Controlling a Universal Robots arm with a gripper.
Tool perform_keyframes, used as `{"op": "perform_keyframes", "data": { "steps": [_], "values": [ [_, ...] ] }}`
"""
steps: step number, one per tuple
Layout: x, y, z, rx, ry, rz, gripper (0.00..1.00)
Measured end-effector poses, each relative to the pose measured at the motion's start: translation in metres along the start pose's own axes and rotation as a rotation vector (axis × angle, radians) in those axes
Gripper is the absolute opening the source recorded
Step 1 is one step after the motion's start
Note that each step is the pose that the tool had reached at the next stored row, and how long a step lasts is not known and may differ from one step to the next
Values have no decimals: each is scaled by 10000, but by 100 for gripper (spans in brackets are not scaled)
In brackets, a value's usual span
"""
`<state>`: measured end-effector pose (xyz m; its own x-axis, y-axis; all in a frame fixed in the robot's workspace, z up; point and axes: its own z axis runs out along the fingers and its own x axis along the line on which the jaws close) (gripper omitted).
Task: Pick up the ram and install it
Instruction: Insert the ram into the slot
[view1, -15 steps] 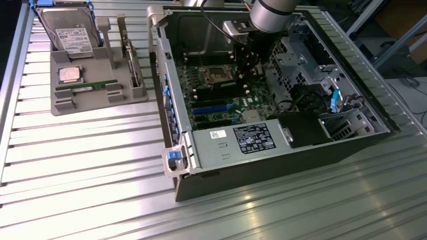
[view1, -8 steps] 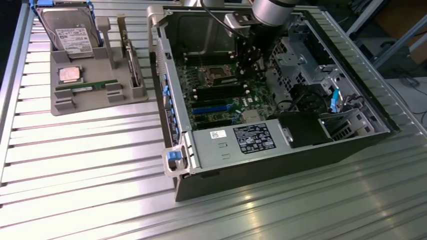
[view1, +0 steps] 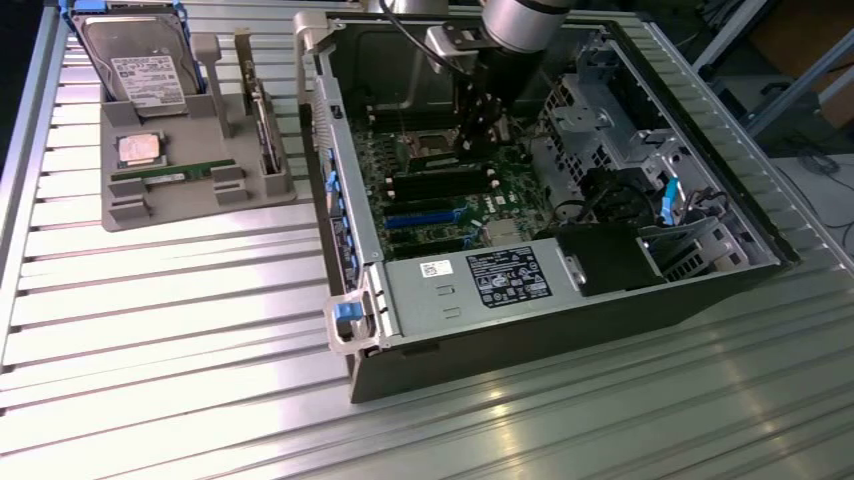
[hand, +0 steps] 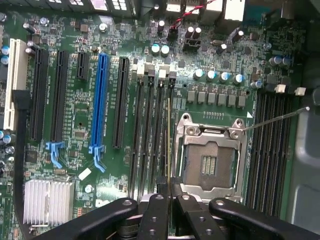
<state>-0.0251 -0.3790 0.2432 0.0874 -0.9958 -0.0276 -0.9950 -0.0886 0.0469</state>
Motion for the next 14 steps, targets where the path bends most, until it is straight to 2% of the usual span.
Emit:
{"op": "perform_keyframes", "data": {
  "steps": [1,2,3,4,5,8,9,10,13,14],
  "values": [
    [0,0,1,1,30,131,12],
    [0,0,-1,-4,83,151,12],
    [-1,2,-40,-5,118,190,12],
    [-2,3,-44,-3,126,230,12],
    [-2,5,-44,-5,173,285,12],
    [-1,5,-43,-26,595,654,12],
    [-1,4,-42,-28,690,772,12],
    [-1,5,-40,-33,712,890,12],
    [1,78,-29,-32,710,945,12],
    [36,92,-21,-31,709,949,12]
  ]
}}
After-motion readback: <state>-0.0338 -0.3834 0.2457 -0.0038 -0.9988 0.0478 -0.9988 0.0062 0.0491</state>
